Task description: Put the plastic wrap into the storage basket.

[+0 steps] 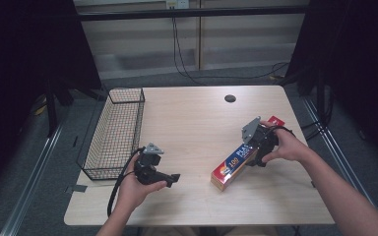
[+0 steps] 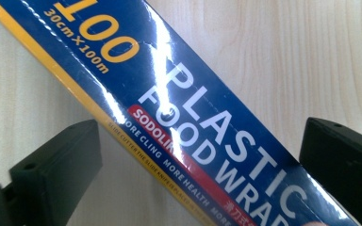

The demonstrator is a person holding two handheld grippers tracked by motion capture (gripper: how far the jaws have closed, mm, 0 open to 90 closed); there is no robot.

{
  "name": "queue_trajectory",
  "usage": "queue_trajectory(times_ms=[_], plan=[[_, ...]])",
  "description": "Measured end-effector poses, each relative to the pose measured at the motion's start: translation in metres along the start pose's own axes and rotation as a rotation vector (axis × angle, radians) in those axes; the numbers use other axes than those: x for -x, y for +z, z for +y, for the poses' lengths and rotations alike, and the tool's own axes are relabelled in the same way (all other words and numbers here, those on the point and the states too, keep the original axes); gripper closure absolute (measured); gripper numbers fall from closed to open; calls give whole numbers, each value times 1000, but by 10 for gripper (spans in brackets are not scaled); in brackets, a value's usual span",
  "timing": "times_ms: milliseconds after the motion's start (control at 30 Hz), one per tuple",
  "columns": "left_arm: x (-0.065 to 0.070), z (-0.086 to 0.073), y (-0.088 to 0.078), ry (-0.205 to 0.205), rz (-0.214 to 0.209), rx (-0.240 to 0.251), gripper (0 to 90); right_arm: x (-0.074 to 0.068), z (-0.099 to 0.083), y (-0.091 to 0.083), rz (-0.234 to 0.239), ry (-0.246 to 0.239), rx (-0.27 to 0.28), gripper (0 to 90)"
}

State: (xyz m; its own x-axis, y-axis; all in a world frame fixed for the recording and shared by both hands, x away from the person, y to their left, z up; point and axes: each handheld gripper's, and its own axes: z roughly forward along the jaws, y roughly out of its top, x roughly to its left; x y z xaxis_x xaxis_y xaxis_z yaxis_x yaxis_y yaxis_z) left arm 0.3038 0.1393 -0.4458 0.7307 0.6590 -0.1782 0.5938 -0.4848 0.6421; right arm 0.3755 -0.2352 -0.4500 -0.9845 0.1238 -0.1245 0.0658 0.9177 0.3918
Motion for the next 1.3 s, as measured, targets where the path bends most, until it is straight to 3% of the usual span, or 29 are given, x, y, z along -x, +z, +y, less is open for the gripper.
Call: queue_trajectory(times_ms=[267,400,467,500,533,633,667,700,733,800,833,900,933,1033,1067,1300], plan=[[-2,-1,0,-3,0,-4,43,-2,2,9,16,-31,-18,2],[-1,0,1,4,1,-6,45,-2,2,14,68,-59,-64,76],[0,0,1,7,0,-5,46,-5,3,21,96,-72,-107,183],[0,0,1,6,-1,-9,46,-6,2,24,145,-41,-128,232],[0,0,1,9,0,-12,46,-7,2,26,154,-38,-118,276],[0,0,1,2,1,-8,46,-6,-1,24,143,46,-84,381],[0,0,1,2,1,-8,46,-5,-2,24,146,50,-74,395],[0,0,1,3,6,-9,46,-5,-2,24,146,50,-74,395],[0,0,2,2,1,-13,46,-7,0,23,147,123,-81,394],[0,0,3,1,3,-10,46,-8,1,23,133,126,-87,390],[0,0,3,4,4,-13,46,-10,1,22,126,159,-104,385],[1,0,3,5,3,-14,46,-9,1,21,119,166,-101,370],[1,0,3,8,1,-16,46,-10,1,19,115,198,-107,356],[0,-1,2,4,2,-16,46,-8,-3,9,90,193,-58,294],[1,-1,2,-9,3,2,46,-9,-4,5,91,220,-69,284],[1,-1,0,7,5,-13,46,-9,-24,-11,77,293,-88,220]])
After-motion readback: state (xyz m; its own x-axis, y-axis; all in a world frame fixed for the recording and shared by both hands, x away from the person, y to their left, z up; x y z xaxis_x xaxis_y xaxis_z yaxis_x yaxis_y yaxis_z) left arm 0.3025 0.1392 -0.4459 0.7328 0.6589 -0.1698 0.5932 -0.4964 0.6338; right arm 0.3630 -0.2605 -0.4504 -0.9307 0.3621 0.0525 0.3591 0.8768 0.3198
